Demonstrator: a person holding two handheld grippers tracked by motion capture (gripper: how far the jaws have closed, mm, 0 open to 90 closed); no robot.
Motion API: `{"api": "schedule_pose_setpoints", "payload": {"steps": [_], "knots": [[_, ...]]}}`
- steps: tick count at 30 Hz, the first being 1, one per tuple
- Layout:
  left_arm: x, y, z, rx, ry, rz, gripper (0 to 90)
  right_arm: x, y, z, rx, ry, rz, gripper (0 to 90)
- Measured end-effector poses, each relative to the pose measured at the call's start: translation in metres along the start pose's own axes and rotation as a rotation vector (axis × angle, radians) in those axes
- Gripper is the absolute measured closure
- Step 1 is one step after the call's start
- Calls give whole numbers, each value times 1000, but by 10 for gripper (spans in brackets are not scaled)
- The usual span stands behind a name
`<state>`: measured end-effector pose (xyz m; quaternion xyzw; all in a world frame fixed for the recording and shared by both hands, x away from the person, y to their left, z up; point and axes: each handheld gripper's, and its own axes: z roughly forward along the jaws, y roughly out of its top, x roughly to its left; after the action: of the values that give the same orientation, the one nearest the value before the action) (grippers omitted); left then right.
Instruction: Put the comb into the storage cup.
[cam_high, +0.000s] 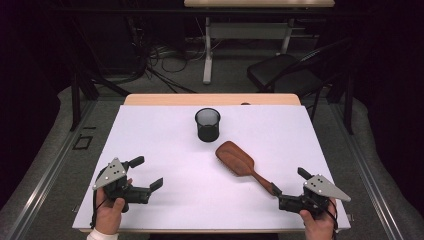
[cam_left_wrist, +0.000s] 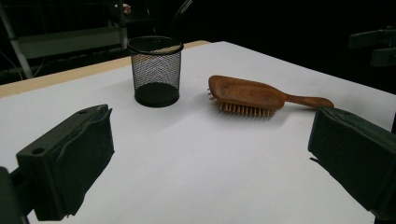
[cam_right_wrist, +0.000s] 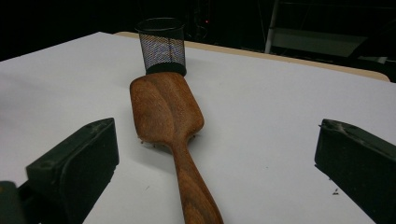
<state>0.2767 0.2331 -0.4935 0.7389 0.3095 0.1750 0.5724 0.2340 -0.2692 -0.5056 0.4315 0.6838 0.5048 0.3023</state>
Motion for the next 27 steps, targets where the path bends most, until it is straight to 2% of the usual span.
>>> {"api": "schedule_pose_setpoints", "payload": {"steps": [2,6,7,8,13,18,20,22,23,27], "knots": [[1,-1,1,12,2,-10,2,0,0,2,7,6,4,0],[2,-3,2,27,15,-10,2,2,-2,7,63,3,-1,0],[2,-3,2,27,15,-10,2,2,-2,7,63,3,-1,0],[3,-3,2,28,12,-12,2,2,-2,10,97,3,0,0],[5,-3,1,30,18,-17,2,0,-4,14,145,-1,-7,0],[1,-3,2,46,12,-1,2,-1,-3,15,146,4,-7,0],[1,-4,3,48,0,-7,3,0,-3,15,155,3,-9,0],[2,-4,4,53,2,-9,3,0,-3,15,162,3,-19,0],[3,-4,5,53,-2,-18,3,2,-4,15,169,-1,-41,0],[5,-6,5,49,3,-33,3,2,-4,19,187,4,-56,0]]}}
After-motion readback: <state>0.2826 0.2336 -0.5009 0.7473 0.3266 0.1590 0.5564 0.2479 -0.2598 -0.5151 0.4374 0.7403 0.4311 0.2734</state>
